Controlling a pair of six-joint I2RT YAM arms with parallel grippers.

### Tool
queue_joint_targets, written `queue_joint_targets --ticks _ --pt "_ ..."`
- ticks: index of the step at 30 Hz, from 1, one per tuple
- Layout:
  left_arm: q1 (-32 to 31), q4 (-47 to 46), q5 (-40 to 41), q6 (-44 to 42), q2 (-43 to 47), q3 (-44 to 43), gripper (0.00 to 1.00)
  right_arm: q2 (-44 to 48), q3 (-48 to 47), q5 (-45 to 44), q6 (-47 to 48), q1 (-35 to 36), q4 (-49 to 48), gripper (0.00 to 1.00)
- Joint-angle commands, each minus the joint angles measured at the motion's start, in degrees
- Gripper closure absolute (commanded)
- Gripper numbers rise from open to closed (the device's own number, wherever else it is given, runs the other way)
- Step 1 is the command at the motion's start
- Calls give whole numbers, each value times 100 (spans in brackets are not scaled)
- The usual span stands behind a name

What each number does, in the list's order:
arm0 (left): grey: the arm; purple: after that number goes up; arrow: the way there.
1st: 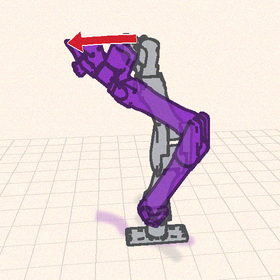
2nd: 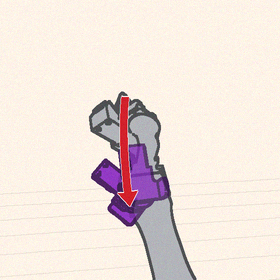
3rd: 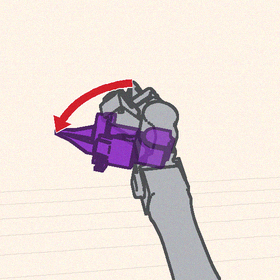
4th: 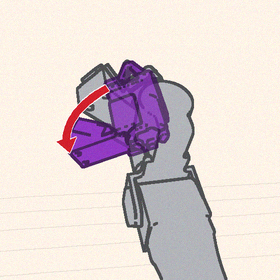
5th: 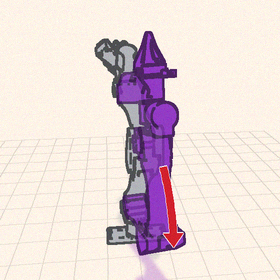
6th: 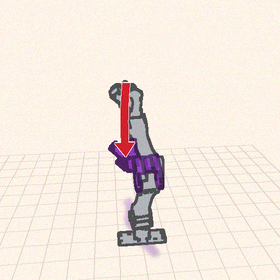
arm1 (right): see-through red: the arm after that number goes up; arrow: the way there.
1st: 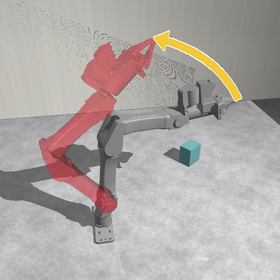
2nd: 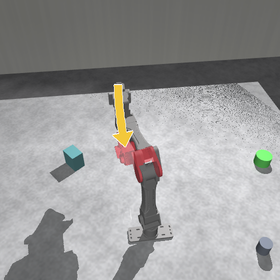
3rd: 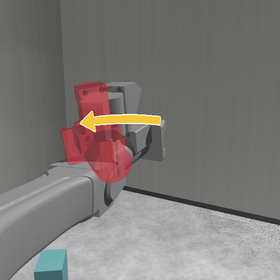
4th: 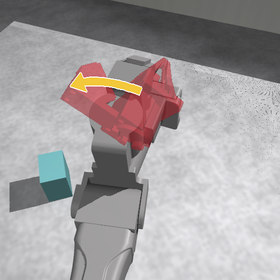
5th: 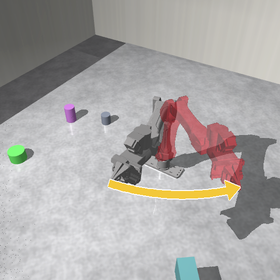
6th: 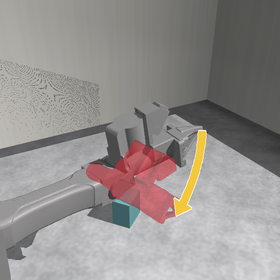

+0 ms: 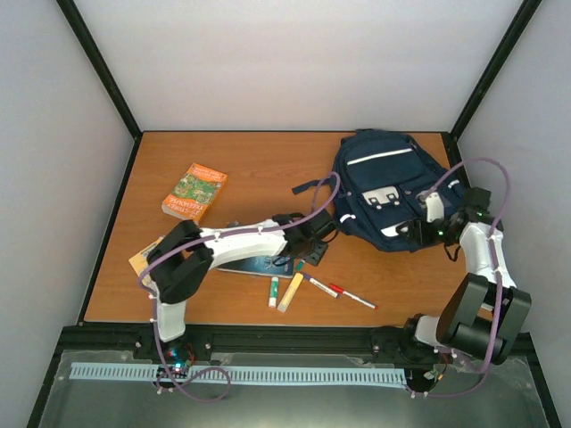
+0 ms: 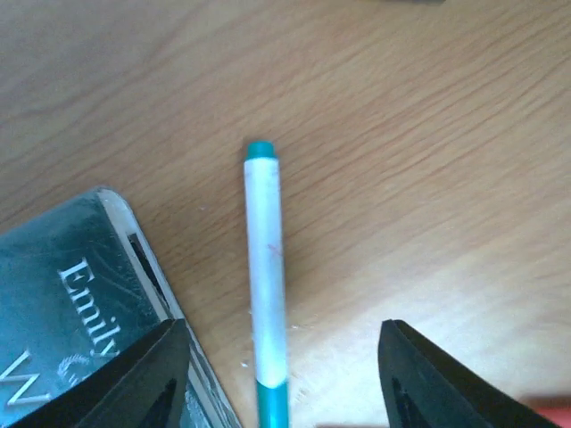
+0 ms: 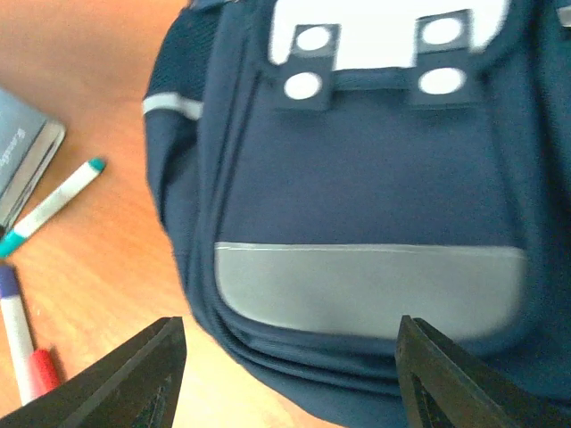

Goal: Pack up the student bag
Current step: Move the stationery to the center of the board, then adjust the student bag at the center of the board.

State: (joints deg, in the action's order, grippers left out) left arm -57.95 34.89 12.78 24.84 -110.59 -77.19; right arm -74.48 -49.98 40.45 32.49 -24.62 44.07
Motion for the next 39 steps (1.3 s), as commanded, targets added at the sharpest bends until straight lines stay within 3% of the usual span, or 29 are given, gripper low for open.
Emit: queue_joint_targets --ticks 1,6,8,15,20,24,28,33,36,39 --pt "32 -110 -369 -278 753 -115 33 120 -133 -673 579 754 300 32" --pt "30 -84 -254 -225 1345 -20 15 155 -364 -1573 352 1930 145 28" --pt "30 -178 -258 -95 1744 210 7 -351 -741 -2455 42 2640 -37 27" --pt "45 -172 -72 179 2425 797 6 -1663 -1620 -4517 -425 3933 -193 27" --pt "71 -336 -9 354 2834 1127 5 -2313 -1808 -5750 -576 4278 -300 27" --pt "75 -344 49 358 2902 1160 5 -2615 -1753 -5912 -537 4296 -229 32" --pt "75 -370 104 332 2887 1179 5 -2404 -1194 -5427 174 4324 -291 45" --pt "85 -357 276 373 2797 1201 4 -1623 -69 -5115 1164 4326 -430 62" --pt "91 -443 218 387 2734 1220 4 -1052 736 -5165 1937 4292 -586 63" --pt "99 -538 110 399 2635 1208 4 -134 1326 -4638 2924 4144 -160 63"
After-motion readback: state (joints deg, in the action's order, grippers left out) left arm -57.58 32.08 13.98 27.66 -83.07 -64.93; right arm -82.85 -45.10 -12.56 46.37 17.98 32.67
